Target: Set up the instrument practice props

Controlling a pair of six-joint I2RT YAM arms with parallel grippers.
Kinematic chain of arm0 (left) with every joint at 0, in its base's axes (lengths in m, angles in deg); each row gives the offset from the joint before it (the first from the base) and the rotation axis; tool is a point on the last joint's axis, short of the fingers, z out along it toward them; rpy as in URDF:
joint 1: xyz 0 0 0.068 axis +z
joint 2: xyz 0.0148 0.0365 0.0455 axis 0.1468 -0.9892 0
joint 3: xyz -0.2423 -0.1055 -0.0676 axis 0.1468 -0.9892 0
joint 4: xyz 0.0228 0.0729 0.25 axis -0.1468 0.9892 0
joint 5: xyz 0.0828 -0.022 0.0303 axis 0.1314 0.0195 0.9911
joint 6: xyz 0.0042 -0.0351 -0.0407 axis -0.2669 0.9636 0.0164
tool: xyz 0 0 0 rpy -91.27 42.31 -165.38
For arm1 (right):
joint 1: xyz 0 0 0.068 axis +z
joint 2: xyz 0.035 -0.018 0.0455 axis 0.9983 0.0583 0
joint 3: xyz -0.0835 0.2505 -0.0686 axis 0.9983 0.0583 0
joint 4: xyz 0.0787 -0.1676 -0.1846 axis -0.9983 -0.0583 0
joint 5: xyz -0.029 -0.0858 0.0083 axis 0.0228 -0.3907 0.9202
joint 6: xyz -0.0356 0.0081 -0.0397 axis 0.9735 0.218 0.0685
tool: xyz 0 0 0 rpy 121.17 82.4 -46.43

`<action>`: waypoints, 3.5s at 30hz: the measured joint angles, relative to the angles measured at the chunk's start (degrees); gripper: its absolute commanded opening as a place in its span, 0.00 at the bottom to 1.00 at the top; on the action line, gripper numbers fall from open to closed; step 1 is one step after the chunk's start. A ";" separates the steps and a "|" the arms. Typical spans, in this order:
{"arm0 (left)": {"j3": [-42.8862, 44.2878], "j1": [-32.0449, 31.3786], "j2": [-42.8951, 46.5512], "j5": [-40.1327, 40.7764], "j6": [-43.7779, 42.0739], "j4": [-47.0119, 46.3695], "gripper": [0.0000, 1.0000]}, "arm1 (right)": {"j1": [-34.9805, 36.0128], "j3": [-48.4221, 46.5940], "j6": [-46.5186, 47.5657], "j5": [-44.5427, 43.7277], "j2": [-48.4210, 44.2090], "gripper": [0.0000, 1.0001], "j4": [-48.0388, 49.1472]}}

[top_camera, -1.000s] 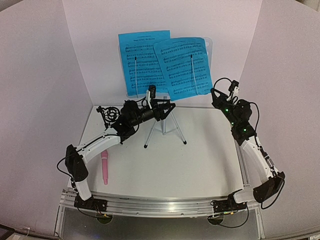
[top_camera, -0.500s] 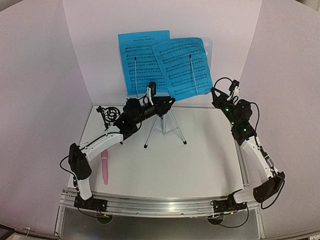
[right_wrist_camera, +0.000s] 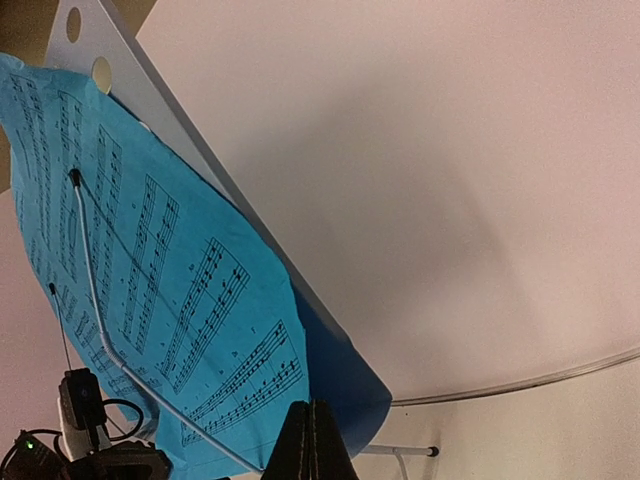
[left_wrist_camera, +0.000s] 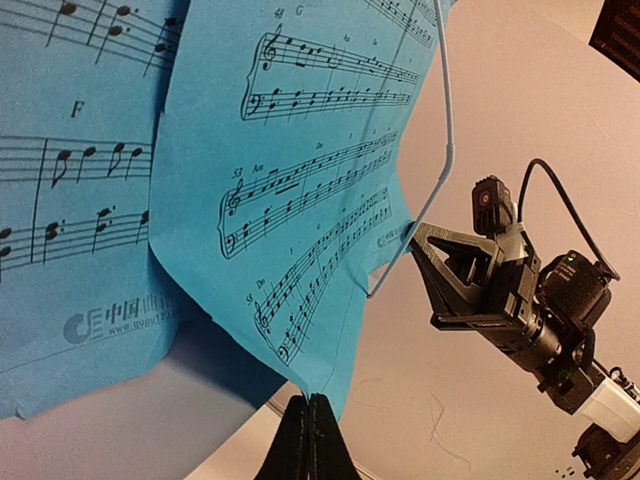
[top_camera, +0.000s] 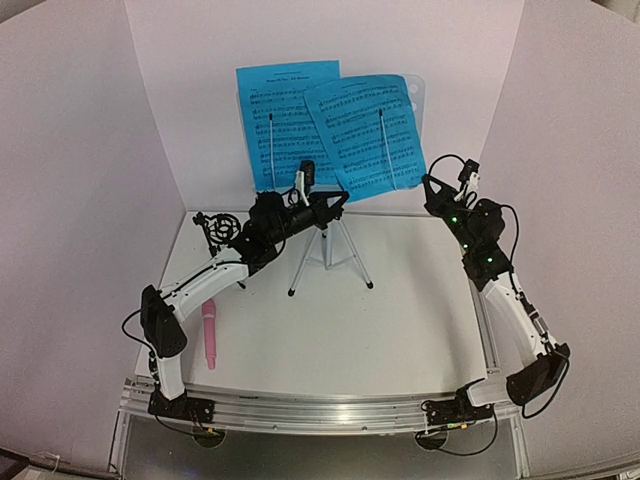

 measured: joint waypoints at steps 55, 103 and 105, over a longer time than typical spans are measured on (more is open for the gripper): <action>15.43 0.01 -1.13 11.57 -32.88 18.08 0.00 | 0.33 3.48 -1.31 1.59 2.60 0.00 6.03; 15.49 0.28 -2.04 10.80 -32.99 21.24 0.08 | 0.44 2.64 2.25 -0.19 2.58 0.00 4.77; 15.49 0.38 -2.04 10.78 -33.12 21.27 0.09 | 0.42 2.64 2.25 -0.23 2.58 0.00 4.63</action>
